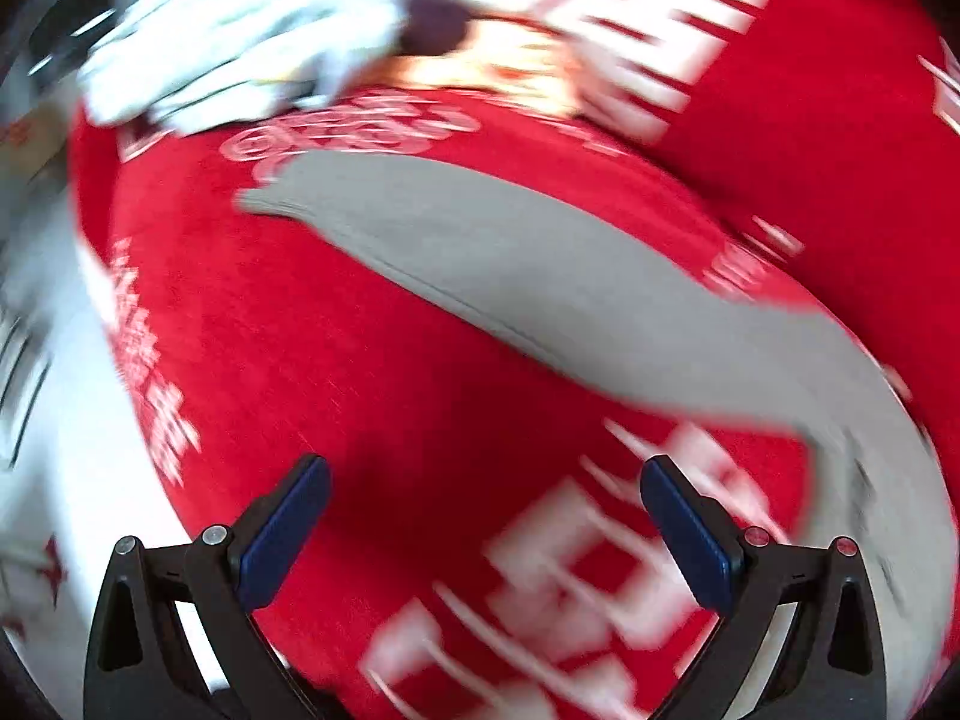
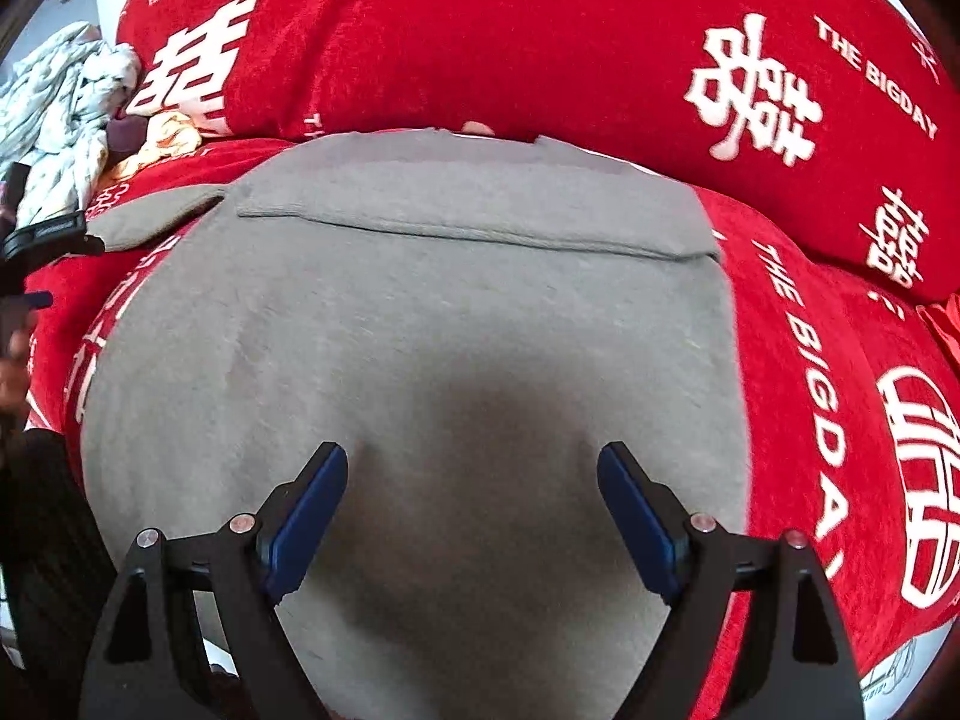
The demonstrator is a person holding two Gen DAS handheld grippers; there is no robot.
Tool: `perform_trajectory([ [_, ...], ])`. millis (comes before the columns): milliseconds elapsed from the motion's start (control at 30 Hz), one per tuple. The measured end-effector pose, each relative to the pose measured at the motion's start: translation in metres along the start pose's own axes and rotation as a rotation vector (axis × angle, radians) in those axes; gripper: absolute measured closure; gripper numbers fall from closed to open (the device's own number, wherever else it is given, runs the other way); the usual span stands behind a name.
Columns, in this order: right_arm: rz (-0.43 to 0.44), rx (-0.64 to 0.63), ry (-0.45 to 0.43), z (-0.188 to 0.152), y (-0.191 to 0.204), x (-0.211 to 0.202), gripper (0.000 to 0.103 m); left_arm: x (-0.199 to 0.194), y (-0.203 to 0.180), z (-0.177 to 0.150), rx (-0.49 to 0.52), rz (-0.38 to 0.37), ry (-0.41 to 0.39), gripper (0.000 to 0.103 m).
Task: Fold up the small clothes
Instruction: 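Close the left tool on the other sweatshirt sleeve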
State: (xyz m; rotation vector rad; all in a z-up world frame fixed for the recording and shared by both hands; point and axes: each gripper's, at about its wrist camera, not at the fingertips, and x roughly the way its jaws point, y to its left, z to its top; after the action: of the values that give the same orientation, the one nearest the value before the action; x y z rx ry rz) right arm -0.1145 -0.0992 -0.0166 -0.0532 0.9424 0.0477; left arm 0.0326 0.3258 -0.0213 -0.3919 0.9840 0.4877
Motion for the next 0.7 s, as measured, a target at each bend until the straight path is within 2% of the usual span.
perform_trajectory([
  [67, 0.001, -0.025, 0.003, 0.004, 0.010, 0.003, 0.015, 0.023, 0.018, 0.021, -0.069, 0.035, 0.019, 0.000],
  [133, 0.003, -0.046, 0.016, 0.007, 0.020, 0.006, 0.015, 0.046, 0.033, 0.037, -0.146, 0.032, 0.056, 0.000],
  [200, 0.004, -0.056, 0.022, 0.009, 0.027, 0.008, 0.015, 0.049, 0.030, 0.047, -0.155, 0.071, 0.002, 0.000],
  [233, 0.000, -0.062, 0.026, 0.010, 0.029, 0.010, 0.015, 0.056, 0.028, 0.056, -0.160, 0.056, 0.008, 0.000],
  [300, -0.011, -0.076, 0.038, 0.016, 0.034, 0.014, 0.015, 0.066, 0.021, 0.072, -0.155, 0.082, -0.004, 0.000],
  [433, -0.028, -0.089, 0.044, 0.028, 0.042, 0.018, 0.015, 0.085, 0.012, 0.094, -0.144, 0.164, -0.006, 0.000],
  [567, -0.029, -0.097, 0.042, 0.042, 0.049, 0.021, 0.015, 0.091, 0.012, 0.105, -0.154, 0.128, -0.029, 0.001],
  [600, -0.027, -0.104, 0.042, 0.046, 0.052, 0.022, 0.015, 0.090, 0.014, 0.106, -0.162, 0.116, -0.045, 0.011],
  [633, -0.025, -0.111, 0.042, 0.050, 0.055, 0.024, 0.015, 0.087, 0.015, 0.106, -0.161, 0.130, -0.071, 0.032],
  [667, -0.022, -0.122, 0.040, 0.056, 0.059, 0.026, 0.015, 0.084, 0.017, 0.105, -0.156, 0.138, -0.089, 0.043],
  [700, -0.020, -0.130, 0.037, 0.060, 0.061, 0.028, 0.015, 0.082, 0.019, 0.105, -0.156, 0.116, -0.095, 0.065],
])
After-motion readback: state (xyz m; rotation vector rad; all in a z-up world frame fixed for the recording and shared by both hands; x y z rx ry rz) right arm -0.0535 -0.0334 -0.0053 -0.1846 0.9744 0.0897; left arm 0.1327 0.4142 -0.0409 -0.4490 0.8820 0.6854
